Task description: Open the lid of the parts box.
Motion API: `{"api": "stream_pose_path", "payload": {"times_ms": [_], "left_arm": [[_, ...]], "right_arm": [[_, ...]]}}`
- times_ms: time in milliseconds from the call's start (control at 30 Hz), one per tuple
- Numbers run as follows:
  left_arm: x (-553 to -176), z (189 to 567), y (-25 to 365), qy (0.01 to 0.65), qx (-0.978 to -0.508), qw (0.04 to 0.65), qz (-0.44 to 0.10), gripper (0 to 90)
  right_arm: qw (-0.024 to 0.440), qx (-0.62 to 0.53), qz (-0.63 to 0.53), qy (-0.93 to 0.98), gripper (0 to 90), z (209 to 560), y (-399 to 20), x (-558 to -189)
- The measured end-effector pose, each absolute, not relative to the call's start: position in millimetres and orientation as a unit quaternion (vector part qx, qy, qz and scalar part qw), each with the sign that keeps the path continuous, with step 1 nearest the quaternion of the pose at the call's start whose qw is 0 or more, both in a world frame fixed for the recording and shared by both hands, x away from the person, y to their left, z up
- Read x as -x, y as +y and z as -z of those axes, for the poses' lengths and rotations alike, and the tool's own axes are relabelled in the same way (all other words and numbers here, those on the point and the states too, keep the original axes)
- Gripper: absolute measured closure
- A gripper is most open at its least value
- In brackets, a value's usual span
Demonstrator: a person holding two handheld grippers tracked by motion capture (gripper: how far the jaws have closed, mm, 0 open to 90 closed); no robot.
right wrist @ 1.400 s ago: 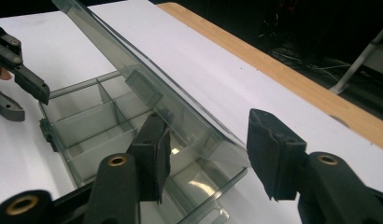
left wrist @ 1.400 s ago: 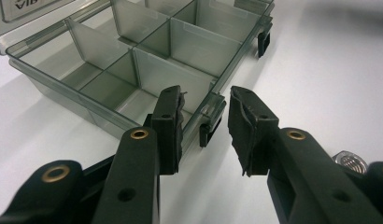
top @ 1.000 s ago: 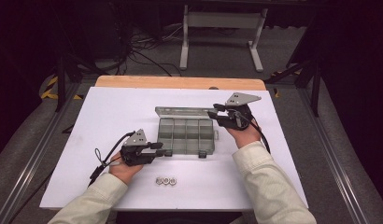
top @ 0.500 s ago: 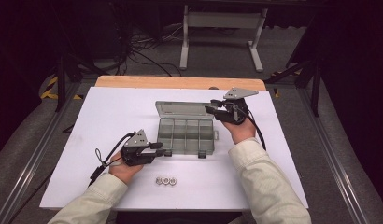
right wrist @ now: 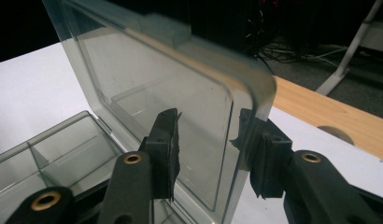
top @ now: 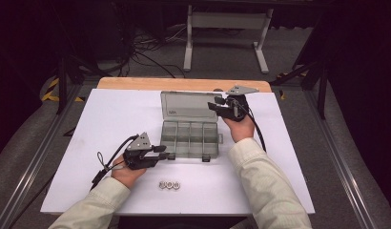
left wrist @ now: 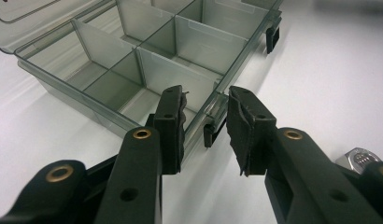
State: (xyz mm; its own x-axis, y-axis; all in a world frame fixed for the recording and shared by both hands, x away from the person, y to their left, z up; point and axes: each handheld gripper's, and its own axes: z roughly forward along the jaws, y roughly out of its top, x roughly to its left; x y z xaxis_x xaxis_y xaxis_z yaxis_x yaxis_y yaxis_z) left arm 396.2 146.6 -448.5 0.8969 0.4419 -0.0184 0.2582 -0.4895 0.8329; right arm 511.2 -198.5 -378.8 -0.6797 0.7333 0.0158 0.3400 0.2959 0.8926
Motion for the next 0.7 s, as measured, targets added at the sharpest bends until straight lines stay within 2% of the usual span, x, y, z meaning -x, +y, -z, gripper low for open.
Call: {"api": "stream_pose_path", "payload": {"times_ms": [300, 600, 700], "left_arm": [[-396.4, 448.7, 146.6, 0.206, -0.856, 0.465, -0.093, 66.0], [-395.6, 448.4, 146.5, 0.205, -0.857, 0.463, -0.096, 65.6], [-395.8, 448.2, 146.7, 0.203, -0.858, 0.462, -0.099, 65.4]], "right_arm": [[0.158, -0.376, -0.496, 0.767, 62.4, 390.8, -205.7, -527.3], [0.159, -0.392, -0.482, 0.767, 60.6, 398.0, -204.6, -533.8], [0.16, -0.401, -0.469, 0.771, 56.2, 405.6, -202.9, -536.9]]}}
